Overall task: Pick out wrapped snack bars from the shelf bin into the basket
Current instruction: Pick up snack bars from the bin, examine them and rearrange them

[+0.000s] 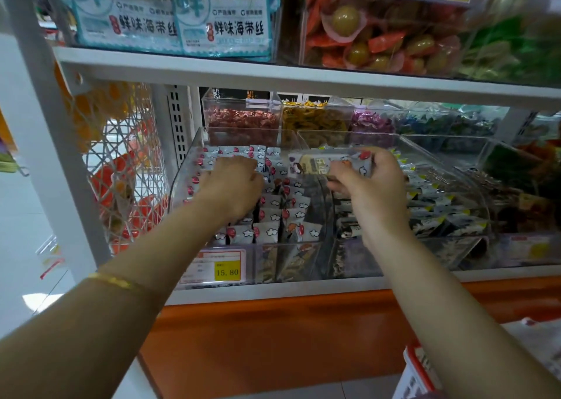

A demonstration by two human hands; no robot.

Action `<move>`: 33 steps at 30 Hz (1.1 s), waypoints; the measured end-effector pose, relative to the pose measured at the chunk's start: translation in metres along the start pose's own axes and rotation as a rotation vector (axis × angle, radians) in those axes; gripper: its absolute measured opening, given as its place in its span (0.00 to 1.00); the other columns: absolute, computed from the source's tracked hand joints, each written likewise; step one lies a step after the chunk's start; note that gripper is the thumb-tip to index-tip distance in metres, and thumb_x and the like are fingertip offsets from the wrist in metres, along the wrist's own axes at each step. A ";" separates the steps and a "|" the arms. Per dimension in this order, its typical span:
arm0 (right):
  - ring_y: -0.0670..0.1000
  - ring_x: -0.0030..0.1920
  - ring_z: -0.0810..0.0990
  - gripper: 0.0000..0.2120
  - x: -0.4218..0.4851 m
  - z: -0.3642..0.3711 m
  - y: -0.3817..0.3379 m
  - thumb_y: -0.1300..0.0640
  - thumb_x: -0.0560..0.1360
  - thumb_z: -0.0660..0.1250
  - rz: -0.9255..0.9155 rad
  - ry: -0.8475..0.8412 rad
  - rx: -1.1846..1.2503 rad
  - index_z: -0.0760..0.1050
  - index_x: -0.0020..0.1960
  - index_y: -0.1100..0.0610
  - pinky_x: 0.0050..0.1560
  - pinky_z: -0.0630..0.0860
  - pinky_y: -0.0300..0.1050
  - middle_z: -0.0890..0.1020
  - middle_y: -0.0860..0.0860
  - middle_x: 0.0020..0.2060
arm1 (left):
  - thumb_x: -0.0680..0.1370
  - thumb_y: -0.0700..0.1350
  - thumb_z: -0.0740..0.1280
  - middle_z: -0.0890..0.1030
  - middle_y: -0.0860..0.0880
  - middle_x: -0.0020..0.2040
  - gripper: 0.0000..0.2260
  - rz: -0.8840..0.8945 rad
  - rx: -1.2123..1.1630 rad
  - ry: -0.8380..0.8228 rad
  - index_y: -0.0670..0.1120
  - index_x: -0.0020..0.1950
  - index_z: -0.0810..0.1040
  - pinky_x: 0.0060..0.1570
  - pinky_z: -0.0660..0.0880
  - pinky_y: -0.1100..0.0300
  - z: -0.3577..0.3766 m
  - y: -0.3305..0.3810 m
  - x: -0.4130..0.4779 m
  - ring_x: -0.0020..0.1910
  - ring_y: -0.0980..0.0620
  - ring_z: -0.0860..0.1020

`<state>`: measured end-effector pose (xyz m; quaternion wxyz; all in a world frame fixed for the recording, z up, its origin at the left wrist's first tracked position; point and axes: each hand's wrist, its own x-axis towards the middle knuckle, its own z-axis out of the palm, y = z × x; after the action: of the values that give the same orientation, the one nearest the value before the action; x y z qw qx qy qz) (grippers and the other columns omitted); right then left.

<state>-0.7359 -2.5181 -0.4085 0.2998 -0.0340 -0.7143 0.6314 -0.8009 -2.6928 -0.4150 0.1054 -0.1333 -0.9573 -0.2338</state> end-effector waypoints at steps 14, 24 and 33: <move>0.62 0.47 0.80 0.08 0.051 0.038 0.005 0.65 0.74 0.66 -0.165 -0.146 -0.243 0.72 0.52 0.65 0.48 0.77 0.64 0.78 0.62 0.48 | 0.83 0.53 0.42 0.58 0.45 0.75 0.21 0.113 0.512 -0.360 0.47 0.71 0.62 0.67 0.46 0.29 0.028 -0.008 0.036 0.76 0.45 0.47; 0.56 0.51 0.76 0.11 0.081 0.088 0.007 0.60 0.75 0.67 -0.298 -0.448 -0.665 0.72 0.54 0.63 0.52 0.74 0.53 0.78 0.58 0.51 | 0.81 0.52 0.42 0.63 0.50 0.74 0.23 0.184 0.307 -0.255 0.49 0.70 0.68 0.72 0.43 0.39 0.023 -0.021 0.004 0.76 0.51 0.50; 0.38 0.35 0.69 0.09 0.091 0.081 -0.004 0.61 0.74 0.66 -0.368 -0.342 -0.583 0.75 0.53 0.62 0.26 0.63 0.21 0.75 0.50 0.42 | 0.82 0.53 0.44 0.62 0.51 0.75 0.22 0.169 0.269 -0.227 0.49 0.70 0.67 0.72 0.43 0.43 0.024 -0.019 -0.001 0.76 0.52 0.51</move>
<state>-0.8471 -2.5517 -0.3715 0.2622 0.1166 -0.8979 0.3338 -0.8091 -2.6977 -0.4438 0.0331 -0.2234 -0.9711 -0.0774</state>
